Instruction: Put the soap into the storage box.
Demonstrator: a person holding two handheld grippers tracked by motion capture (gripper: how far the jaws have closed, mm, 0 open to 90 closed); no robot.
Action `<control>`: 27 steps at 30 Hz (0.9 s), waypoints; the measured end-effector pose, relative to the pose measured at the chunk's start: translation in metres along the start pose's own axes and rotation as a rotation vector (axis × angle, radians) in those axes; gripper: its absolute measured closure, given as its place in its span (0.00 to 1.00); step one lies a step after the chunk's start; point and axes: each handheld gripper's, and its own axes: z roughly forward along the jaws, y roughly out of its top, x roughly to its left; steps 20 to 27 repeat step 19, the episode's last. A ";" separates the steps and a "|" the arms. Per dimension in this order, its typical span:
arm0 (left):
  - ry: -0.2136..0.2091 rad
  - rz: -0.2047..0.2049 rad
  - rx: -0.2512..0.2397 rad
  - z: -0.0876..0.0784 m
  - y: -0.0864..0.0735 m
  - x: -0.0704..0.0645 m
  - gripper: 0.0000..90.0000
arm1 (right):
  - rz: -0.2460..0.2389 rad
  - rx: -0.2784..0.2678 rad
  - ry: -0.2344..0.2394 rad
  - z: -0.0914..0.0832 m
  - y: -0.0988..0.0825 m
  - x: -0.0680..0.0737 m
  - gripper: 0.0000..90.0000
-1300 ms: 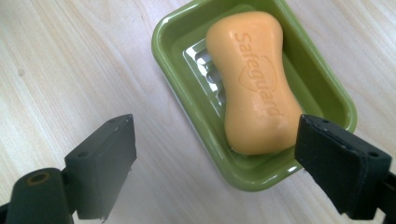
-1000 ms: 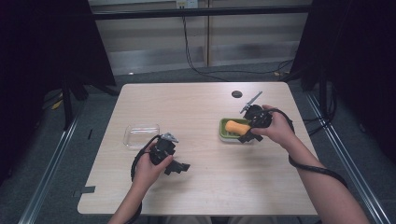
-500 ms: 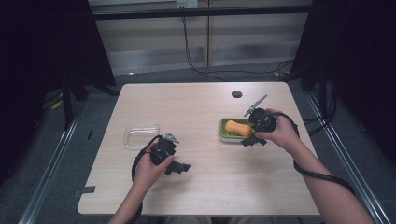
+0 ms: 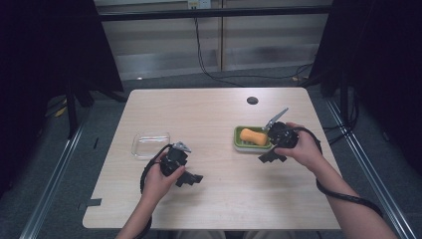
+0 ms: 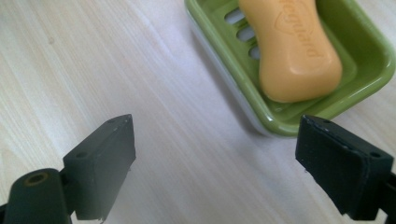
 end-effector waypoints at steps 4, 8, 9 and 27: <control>0.001 -0.002 -0.009 0.000 0.000 0.000 0.08 | 0.008 -0.006 0.006 0.003 -0.011 0.003 0.14; 0.002 -0.006 -0.007 0.000 -0.001 0.000 0.08 | 0.001 -0.014 -0.005 0.005 -0.019 0.008 0.13; 0.002 -0.005 -0.006 0.000 0.000 0.000 0.08 | 0.006 -0.016 -0.002 0.005 -0.021 0.009 0.13; -0.001 -0.009 -0.002 0.002 -0.001 -0.001 0.08 | -0.022 -0.046 -0.019 0.012 -0.038 0.014 0.12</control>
